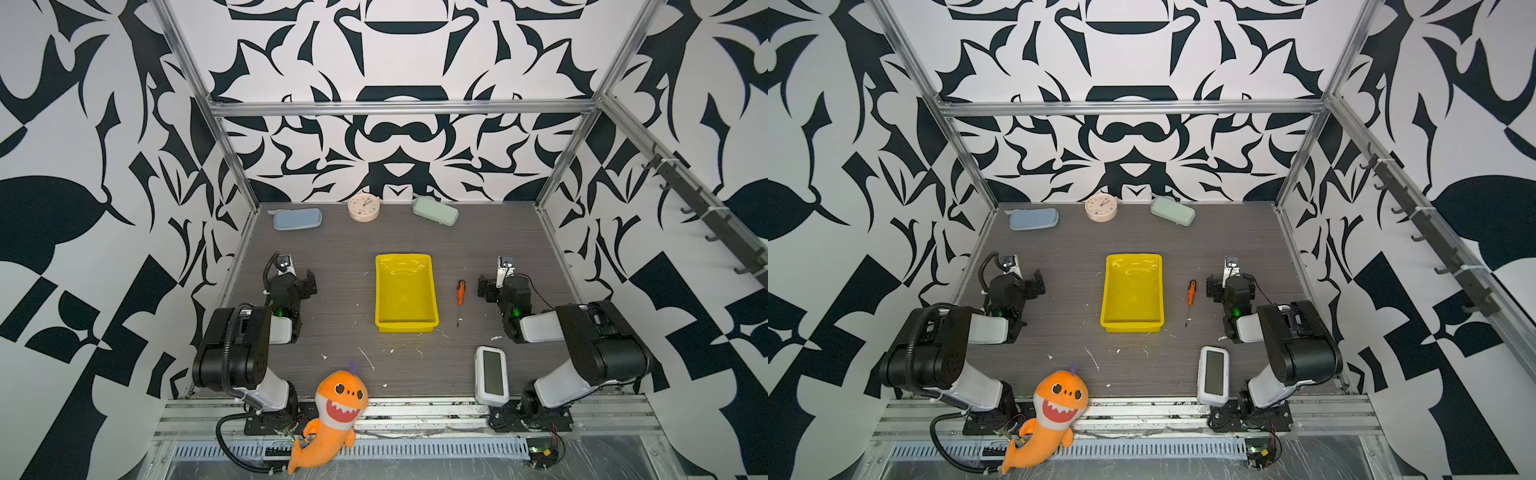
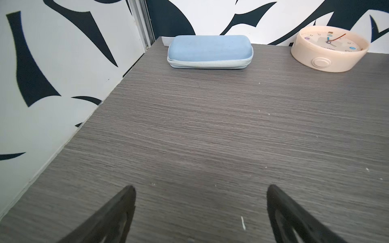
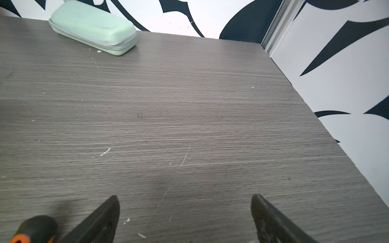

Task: Put the screwdriver in the bin
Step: Pick up the screwdriver from the middle-right of the table.

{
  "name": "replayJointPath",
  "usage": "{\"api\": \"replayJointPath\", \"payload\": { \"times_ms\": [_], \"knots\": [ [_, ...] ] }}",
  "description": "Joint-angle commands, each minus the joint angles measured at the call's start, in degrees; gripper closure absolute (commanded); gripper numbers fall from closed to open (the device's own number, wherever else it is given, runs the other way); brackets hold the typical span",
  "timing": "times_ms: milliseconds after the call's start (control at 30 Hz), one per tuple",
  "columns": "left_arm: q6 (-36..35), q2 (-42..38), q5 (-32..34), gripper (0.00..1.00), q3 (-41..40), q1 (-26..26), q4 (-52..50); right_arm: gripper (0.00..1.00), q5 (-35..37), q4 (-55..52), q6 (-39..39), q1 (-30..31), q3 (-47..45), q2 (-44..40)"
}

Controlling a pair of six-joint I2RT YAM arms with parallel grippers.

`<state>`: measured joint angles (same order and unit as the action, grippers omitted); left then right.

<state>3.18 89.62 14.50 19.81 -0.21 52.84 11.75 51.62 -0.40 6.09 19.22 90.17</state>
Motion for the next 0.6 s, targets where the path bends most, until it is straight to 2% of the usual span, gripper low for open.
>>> {"api": "replayJointPath", "payload": {
  "times_ms": [0, 567],
  "knots": [
    [0.5, -0.6, -0.4, 0.0, 0.7, 0.2, 1.3, 0.0, -0.1, 1.1, -0.2, -0.1, 1.0, -1.0],
    [0.5, -0.5, -0.2, 0.0, 0.6, 0.2, 1.4, 0.0, -2.3, 1.6, -0.6, -0.1, 0.5, -1.2]
  ]
}}
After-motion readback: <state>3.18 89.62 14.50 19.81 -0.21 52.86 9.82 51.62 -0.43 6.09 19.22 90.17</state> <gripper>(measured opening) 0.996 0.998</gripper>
